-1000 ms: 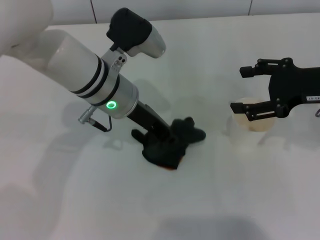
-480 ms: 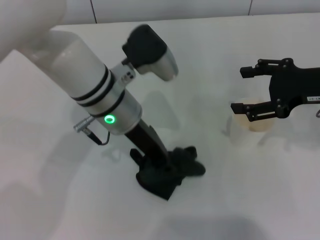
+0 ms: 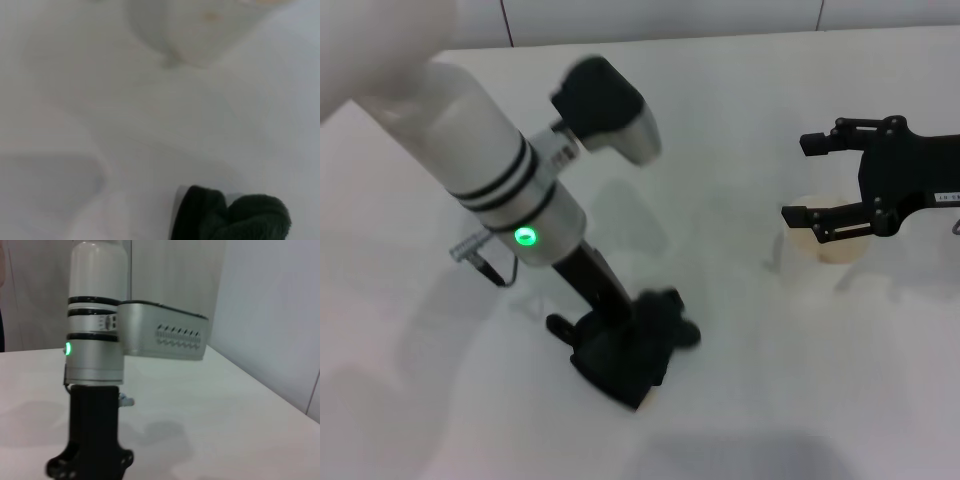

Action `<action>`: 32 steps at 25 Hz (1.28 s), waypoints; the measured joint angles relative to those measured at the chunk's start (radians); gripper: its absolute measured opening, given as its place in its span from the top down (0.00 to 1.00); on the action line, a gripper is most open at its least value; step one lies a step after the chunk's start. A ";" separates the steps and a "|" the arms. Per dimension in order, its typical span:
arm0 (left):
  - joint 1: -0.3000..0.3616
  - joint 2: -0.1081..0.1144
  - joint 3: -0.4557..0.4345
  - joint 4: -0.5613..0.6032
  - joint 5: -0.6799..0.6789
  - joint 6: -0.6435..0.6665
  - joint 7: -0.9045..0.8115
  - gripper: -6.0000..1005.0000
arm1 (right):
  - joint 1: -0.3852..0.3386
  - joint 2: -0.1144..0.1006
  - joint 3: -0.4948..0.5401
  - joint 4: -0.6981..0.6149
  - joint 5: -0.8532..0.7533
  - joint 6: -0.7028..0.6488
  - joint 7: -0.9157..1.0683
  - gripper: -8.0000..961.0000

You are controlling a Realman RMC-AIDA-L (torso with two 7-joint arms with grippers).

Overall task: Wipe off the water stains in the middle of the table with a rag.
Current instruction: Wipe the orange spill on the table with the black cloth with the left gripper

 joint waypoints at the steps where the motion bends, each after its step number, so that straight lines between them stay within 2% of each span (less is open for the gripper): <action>1: 0.002 0.000 -0.027 0.000 0.016 -0.009 -0.011 0.86 | 0.000 0.000 0.000 0.000 0.000 0.000 0.000 0.11; 9: 0.022 0.002 -0.228 0.001 0.123 -0.128 -0.140 0.86 | 0.000 0.000 0.001 0.000 0.000 -0.001 0.000 0.11; 15: 0.030 0.003 -0.272 0.002 0.139 -0.169 -0.161 0.86 | 0.000 0.000 0.008 0.000 0.000 -0.002 -0.001 0.11; 22: 0.012 0.000 -0.264 0.003 0.126 -0.067 -0.080 0.85 | 0.000 0.000 0.010 0.000 0.000 0.002 -0.004 0.11; 32: -0.002 -0.001 -0.251 0.008 0.051 0.185 0.095 0.85 | 0.005 0.000 0.012 0.000 0.000 0.005 -0.003 0.11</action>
